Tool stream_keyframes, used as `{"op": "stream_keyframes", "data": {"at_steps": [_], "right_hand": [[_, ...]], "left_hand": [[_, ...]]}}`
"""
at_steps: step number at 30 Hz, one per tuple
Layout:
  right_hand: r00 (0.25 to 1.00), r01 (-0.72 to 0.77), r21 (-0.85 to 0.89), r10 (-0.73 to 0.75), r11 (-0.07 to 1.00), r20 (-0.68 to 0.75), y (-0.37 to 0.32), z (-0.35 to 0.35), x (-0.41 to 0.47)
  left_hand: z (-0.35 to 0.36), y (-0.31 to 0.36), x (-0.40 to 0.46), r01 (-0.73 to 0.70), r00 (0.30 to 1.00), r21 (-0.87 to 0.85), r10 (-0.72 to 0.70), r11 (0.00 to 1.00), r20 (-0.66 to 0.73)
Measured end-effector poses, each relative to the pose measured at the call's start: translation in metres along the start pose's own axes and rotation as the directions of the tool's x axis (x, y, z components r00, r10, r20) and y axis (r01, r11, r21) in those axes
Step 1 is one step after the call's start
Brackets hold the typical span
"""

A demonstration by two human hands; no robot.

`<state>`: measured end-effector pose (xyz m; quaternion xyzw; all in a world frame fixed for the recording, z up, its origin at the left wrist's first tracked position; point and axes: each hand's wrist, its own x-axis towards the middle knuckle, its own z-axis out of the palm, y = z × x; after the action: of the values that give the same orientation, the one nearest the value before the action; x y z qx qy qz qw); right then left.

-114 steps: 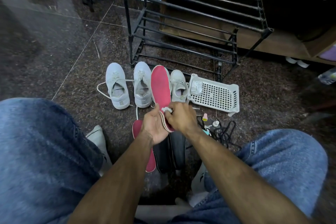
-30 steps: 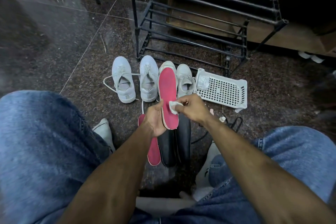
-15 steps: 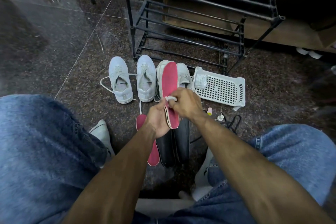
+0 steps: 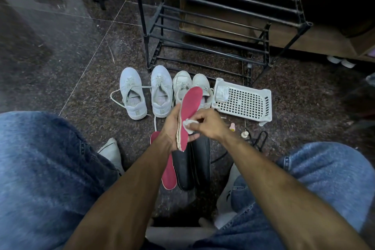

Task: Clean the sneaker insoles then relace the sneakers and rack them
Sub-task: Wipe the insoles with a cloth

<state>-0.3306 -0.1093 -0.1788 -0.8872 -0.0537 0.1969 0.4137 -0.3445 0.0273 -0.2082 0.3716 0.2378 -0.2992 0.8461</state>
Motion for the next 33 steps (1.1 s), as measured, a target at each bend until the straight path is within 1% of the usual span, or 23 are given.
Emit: {"op": "stream_keyframes", "data": {"at_steps": [2,4,5,7,10,11,12,14,18,21,23,24,25,26,28,29,30,31,32,33], "right_hand": [[0.997,0.076,-0.197,-0.074,0.978,0.020,-0.009,0.005,-0.001],[0.985,0.149,-0.386,-0.172,0.910,-0.027,-0.018,0.006,0.000],[0.974,0.165,-0.448,-0.216,0.879,-0.066,-0.023,0.005,0.002],[0.963,0.116,-0.457,-0.213,0.882,-0.165,-0.028,0.000,0.013],[0.943,-0.077,-0.392,-0.061,0.917,-0.326,-0.031,-0.016,0.032],[0.932,-0.125,-0.366,-0.017,0.922,-0.361,-0.031,-0.022,0.035],[0.930,-0.149,-0.343,0.013,0.927,-0.367,-0.029,-0.025,0.035],[0.953,-0.108,-0.323,0.006,0.940,-0.301,-0.030,-0.024,0.029],[0.997,0.055,-0.212,-0.065,0.976,-0.041,-0.037,-0.012,0.010],[0.982,0.116,-0.148,-0.092,0.982,0.164,-0.037,0.000,-0.004],[0.955,0.205,-0.220,-0.146,0.954,0.258,-0.035,0.008,-0.012],[0.946,0.237,-0.265,-0.159,0.935,0.284,-0.034,0.010,-0.014],[0.945,0.255,-0.306,-0.169,0.917,0.279,-0.034,0.009,-0.013],[0.956,0.256,-0.354,-0.181,0.899,0.229,-0.036,0.006,-0.010],[0.976,0.207,-0.464,-0.213,0.861,0.040,-0.039,0.000,-0.002],[0.972,0.176,-0.503,-0.230,0.846,-0.046,-0.041,-0.001,0.001],[0.966,0.157,-0.513,-0.240,0.844,-0.100,-0.042,0.001,0.003],[0.962,0.154,-0.505,-0.246,0.849,-0.120,-0.043,0.006,0.002],[0.967,0.158,-0.473,-0.233,0.867,-0.105,-0.044,0.012,0.001],[0.978,0.164,-0.410,-0.203,0.897,-0.052,-0.044,0.018,-0.001]], "left_hand": [[0.000,0.002,0.000,-0.002,1.000,-0.023,0.002,1.000,-0.005],[-0.002,0.000,-0.002,0.000,1.000,-0.053,0.000,0.999,0.004],[-0.003,-0.001,-0.004,0.006,1.000,-0.054,-0.005,0.999,0.013],[-0.005,-0.007,-0.007,0.010,1.000,-0.060,-0.008,0.998,0.028],[-0.006,-0.011,-0.011,0.034,0.994,-0.101,-0.024,0.994,0.105],[-0.007,-0.011,-0.011,0.030,0.989,-0.099,-0.015,0.995,0.146],[-0.007,-0.011,-0.011,0.025,0.983,-0.110,-0.004,0.994,0.182],[-0.003,-0.009,-0.012,0.017,0.980,-0.166,0.017,0.986,0.200],[0.002,-0.008,-0.016,-0.049,0.986,-0.284,0.091,0.957,0.139],[-0.002,-0.002,-0.014,-0.096,0.987,-0.368,0.137,0.925,0.086],[-0.007,0.000,-0.012,-0.133,0.984,-0.395,0.169,0.909,0.058],[-0.009,0.000,-0.011,-0.134,0.985,-0.404,0.168,0.905,0.049],[-0.008,-0.002,-0.012,-0.126,0.986,-0.413,0.160,0.902,0.047],[-0.006,-0.003,-0.013,-0.119,0.987,-0.414,0.153,0.902,0.049],[-0.001,-0.005,-0.015,-0.103,0.987,-0.418,0.144,0.903,0.068],[0.002,-0.004,-0.017,-0.098,0.987,-0.419,0.141,0.903,0.073],[0.003,-0.003,-0.019,-0.106,0.986,-0.423,0.148,0.900,0.069],[0.002,-0.002,-0.019,-0.125,0.985,-0.421,0.162,0.898,0.052],[-0.002,0.000,-0.019,-0.141,0.985,-0.422,0.170,0.896,0.032],[-0.006,0.000,-0.019,-0.156,0.985,-0.422,0.175,0.893,0.007]]}}
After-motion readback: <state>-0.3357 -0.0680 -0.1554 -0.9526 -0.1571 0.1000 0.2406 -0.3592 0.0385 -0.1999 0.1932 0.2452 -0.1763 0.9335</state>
